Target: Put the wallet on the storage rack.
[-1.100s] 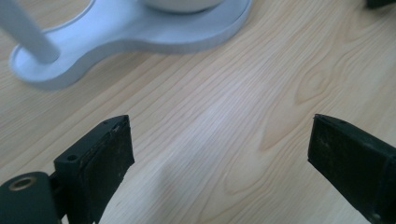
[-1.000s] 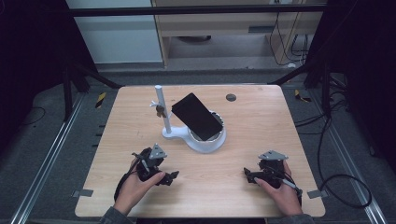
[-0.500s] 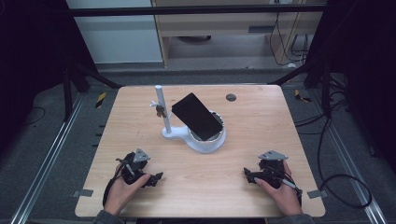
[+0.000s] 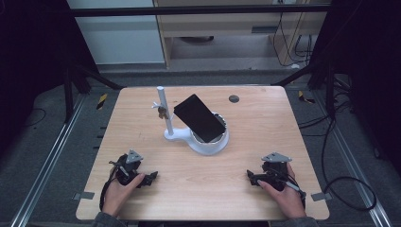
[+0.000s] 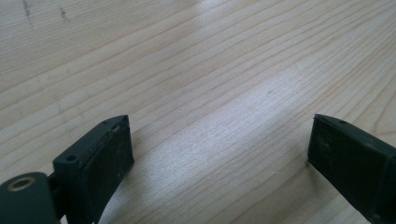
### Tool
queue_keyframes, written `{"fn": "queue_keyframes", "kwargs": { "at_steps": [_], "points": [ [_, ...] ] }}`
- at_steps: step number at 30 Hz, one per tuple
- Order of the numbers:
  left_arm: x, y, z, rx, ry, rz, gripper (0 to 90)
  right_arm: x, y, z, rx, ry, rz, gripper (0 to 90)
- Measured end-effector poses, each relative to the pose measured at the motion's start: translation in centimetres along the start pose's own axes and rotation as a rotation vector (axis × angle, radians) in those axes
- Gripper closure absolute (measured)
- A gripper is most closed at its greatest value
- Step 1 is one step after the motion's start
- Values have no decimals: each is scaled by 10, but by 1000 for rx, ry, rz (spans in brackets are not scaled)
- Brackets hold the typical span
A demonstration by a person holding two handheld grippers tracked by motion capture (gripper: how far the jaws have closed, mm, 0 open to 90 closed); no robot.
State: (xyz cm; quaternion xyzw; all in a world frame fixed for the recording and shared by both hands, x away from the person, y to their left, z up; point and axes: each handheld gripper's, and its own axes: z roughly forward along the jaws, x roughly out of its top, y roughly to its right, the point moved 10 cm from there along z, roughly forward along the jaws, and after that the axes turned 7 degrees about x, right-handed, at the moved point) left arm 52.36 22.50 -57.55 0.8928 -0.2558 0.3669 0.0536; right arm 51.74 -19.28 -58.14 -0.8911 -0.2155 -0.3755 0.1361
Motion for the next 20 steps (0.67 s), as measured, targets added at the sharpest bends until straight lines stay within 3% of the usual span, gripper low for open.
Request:
{"fn": "queue_keyframes", "kwargs": {
  "at_steps": [10,20],
  "points": [
    [1,-7,5,19,49,-8,30,0,0,0,-1,0,0,26],
    [2,-11,8,41,37,-26,0,0,-1,0,0,2,-3,26]
  ]
}}
